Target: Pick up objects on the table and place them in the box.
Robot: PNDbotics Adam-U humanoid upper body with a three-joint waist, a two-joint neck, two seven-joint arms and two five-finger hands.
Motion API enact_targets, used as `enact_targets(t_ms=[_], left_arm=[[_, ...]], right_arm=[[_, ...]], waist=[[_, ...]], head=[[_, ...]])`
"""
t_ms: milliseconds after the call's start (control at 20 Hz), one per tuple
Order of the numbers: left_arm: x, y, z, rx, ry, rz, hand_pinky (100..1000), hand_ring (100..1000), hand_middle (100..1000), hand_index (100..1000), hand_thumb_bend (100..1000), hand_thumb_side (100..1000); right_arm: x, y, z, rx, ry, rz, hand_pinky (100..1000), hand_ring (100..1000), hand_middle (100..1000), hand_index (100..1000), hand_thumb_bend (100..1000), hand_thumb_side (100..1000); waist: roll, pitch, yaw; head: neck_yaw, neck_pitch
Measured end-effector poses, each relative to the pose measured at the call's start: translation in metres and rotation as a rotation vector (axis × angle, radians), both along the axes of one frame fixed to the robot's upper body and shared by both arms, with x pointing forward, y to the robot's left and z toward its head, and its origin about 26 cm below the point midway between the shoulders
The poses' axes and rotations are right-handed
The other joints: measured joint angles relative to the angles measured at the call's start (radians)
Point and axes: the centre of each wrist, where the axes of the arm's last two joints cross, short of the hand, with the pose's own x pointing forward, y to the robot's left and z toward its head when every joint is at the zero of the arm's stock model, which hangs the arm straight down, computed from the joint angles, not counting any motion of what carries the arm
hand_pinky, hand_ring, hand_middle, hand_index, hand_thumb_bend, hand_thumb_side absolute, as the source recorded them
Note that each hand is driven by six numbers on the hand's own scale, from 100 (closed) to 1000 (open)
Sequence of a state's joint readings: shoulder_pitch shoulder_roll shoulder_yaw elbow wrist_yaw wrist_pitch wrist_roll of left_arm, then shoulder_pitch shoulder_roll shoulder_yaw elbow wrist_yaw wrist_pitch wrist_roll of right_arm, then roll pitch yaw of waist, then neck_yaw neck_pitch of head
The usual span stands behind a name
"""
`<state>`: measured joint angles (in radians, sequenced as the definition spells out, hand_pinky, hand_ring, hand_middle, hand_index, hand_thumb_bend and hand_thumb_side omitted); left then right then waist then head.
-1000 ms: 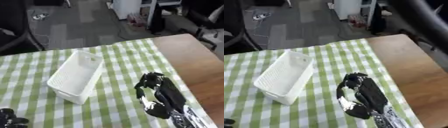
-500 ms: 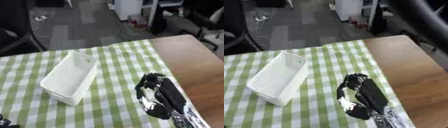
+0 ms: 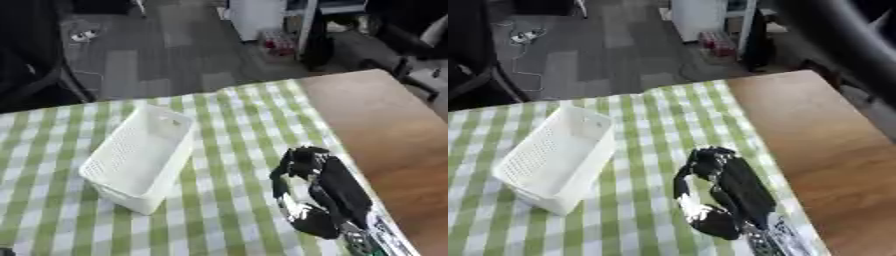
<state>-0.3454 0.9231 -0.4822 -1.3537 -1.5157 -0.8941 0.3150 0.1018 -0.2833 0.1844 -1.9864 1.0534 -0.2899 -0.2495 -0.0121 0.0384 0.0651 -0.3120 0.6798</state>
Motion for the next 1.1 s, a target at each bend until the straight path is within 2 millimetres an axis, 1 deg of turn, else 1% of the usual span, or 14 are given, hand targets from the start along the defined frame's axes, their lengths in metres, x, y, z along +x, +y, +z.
enact_targets(t_ms=[200, 450, 550, 1100], left_arm=[[-0.007, -0.006, 0.001, -0.049, 0.033, -0.005, 100, 100, 100, 247, 100, 525], [-0.009, -0.015, 0.012, -0.08, 0.068, 0.001, 100, 100, 100, 241, 100, 523], [-0.01, -0.019, 0.016, -0.089, 0.081, 0.006, 100, 100, 100, 239, 100, 529], [-0.009, -0.022, 0.048, -0.134, 0.137, 0.06, 100, 100, 100, 238, 100, 527]], right_arm=[[-0.001, 0.0, -0.001, -0.001, 0.004, -0.005, 506, 388, 454, 556, 100, 1000], [-0.001, 0.0, -0.001, -0.001, 0.004, -0.007, 506, 388, 453, 557, 100, 1000], [-0.001, 0.0, -0.001, -0.001, 0.004, -0.009, 506, 388, 453, 558, 100, 1000], [-0.002, -0.001, -0.002, -0.001, 0.012, -0.016, 506, 387, 453, 559, 100, 1000]], waist=[[-0.002, 0.001, 0.005], [-0.006, 0.004, 0.009], [-0.006, 0.004, 0.011], [-0.006, 0.004, 0.015]], head=[[-0.001, 0.0], [-0.005, -0.001], [-0.005, -0.007], [-0.006, -0.012]])
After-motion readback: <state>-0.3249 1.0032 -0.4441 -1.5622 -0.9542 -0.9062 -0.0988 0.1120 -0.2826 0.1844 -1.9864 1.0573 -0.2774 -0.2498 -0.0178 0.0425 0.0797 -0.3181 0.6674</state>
